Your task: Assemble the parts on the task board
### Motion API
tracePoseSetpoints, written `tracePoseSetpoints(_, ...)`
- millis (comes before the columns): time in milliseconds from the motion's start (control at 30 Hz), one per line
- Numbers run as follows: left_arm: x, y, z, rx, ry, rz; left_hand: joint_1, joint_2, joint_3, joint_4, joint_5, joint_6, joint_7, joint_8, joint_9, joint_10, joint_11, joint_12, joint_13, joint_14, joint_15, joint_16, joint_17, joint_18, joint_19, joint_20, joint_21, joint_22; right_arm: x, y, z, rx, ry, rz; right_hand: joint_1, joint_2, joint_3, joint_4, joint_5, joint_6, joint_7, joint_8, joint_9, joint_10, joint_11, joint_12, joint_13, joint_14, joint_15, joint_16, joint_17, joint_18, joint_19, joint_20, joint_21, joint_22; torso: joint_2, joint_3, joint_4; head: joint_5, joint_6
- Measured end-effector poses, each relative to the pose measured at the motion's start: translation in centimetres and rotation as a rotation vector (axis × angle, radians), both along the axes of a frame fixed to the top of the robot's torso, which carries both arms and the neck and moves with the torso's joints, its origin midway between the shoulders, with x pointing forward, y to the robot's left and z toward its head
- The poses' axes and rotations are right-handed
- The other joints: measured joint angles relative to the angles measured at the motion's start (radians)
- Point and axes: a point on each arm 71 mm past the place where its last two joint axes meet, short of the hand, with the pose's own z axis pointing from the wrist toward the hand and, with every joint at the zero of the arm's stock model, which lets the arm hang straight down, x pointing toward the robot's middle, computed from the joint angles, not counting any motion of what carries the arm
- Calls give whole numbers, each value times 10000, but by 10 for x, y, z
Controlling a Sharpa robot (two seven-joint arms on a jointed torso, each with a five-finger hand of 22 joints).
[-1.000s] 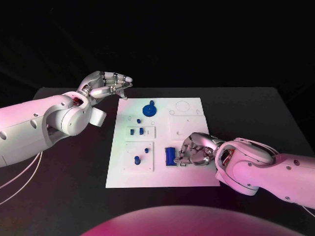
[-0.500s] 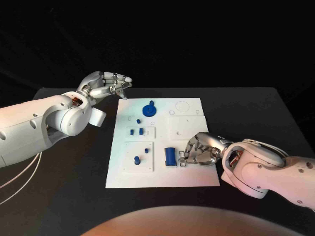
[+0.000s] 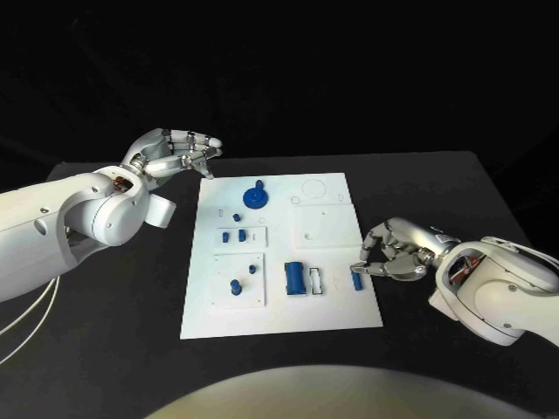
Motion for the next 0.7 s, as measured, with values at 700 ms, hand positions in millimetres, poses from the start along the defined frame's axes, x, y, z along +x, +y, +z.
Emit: tracePoseSetpoints(700,0,1,0,13,-2,-10,0,0,0,0,0,0,0,0,0,0,0,0,2,0,0,0,7,1,0,0,0,-2,-6,1,-32,-1123,-12,-167,-155,-60,-31,31,0,0,0,-41,87,-69,67,-159,-1,36,37,0,-2,1,0,0,-157,3,-25,30,-68,-40,-53)
